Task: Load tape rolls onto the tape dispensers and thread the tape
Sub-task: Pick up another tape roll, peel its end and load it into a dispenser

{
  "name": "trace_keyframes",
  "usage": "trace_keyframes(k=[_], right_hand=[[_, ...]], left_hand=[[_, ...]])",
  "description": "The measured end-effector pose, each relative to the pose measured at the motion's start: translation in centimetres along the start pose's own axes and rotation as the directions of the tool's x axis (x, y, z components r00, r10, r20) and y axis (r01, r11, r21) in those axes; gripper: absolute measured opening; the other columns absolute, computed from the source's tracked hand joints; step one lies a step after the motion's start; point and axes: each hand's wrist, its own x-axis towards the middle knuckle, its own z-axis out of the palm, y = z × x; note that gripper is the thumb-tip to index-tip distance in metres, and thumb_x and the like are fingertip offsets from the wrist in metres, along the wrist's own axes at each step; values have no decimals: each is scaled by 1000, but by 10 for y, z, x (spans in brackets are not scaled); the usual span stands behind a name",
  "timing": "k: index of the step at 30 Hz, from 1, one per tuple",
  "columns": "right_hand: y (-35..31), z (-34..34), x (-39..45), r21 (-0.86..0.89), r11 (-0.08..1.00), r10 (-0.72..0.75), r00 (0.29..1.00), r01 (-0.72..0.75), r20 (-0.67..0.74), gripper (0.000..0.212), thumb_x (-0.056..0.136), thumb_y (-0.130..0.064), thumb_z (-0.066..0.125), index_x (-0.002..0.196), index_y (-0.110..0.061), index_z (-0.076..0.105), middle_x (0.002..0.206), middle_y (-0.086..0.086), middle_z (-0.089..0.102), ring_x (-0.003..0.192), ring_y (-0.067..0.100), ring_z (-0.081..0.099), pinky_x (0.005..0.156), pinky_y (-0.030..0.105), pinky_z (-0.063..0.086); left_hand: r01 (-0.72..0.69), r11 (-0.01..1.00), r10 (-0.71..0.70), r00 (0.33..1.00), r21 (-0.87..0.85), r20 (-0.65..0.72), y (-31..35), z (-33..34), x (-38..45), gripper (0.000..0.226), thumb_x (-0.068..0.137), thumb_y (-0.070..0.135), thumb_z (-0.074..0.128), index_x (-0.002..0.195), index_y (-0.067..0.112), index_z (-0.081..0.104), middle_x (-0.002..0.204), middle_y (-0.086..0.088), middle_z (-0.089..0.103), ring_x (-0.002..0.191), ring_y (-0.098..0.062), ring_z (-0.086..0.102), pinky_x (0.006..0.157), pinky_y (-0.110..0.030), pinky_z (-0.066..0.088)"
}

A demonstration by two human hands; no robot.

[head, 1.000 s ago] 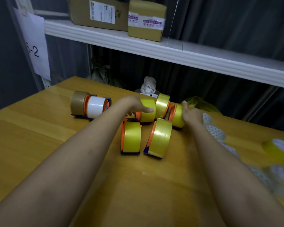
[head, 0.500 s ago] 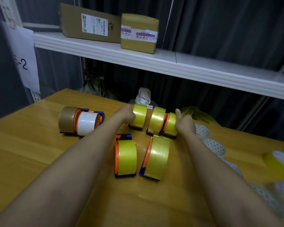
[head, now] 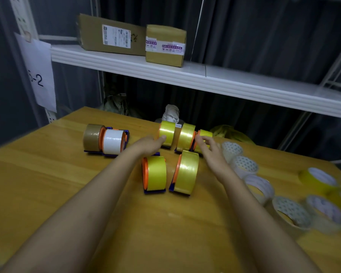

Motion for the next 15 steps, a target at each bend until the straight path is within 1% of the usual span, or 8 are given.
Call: trace_keyframes(k=[2,3,5,7,9,11,13,15], right_hand=[[-4,1,-24,-1,1000,1,989,-1,151,88,68,-73,49,144,-33,33,153,0,25,138,22,30,99,32,31],[-4,3,-33,-33,999,-1,981,8,196,94,65,-71,57,147,-34,29,156,-2,22,140,22,28,101,33,31],[-2,8,-46,-109,993,-21,973,47,231,100,65,-61,74,148,-35,25,157,-3,20,141,21,26,104,33,32],[2,14,-54,-133,987,-66,976,95,205,99,67,-51,82,147,-34,26,156,-3,23,141,19,27,103,30,32],[3,19,-60,-138,980,-119,980,141,162,97,68,-46,83,146,-32,28,154,-4,26,139,16,28,100,25,31],[5,21,-66,-167,969,-161,978,182,133,95,69,-45,83,145,-30,29,151,-5,28,135,11,30,98,22,29],[6,24,-72,-194,957,-200,975,216,97,93,69,-45,83,145,-30,30,149,-6,30,126,2,29,97,20,29],[8,27,-78,-222,940,-249,966,260,76,91,70,-44,82,144,-30,31,148,-8,31,125,0,29,98,19,29]], left_hand=[[12,997,-12,1000,-76,3,-11,1,-16,82,93,66,29,150,9,19,157,-14,21,142,-33,24,111,-45,26],[24,994,-23,1000,-110,7,-16,2,-22,86,89,70,31,151,11,18,157,-14,20,142,-34,24,111,-48,26],[52,984,-47,998,-168,34,-28,5,-34,96,82,75,39,152,14,14,158,-13,17,142,-36,24,111,-53,28],[87,974,-68,993,-208,98,-40,11,-43,105,75,75,50,153,18,10,159,-12,14,142,-37,23,110,-54,30],[71,976,-42,989,-207,143,-48,19,-49,107,73,71,60,152,19,10,158,-10,18,141,-34,26,110,-51,32],[23,973,4,993,-232,114,-52,26,-51,102,76,63,65,151,17,13,155,-7,26,138,-30,31,109,-44,34],[-22,958,47,996,-288,81,-52,30,-51,95,77,57,68,149,17,20,150,-5,35,133,-26,38,106,-41,37],[-62,945,90,993,-320,74,-49,32,-51,82,81,49,68,146,18,27,141,-2,44,124,-22,45,99,-36,40]])
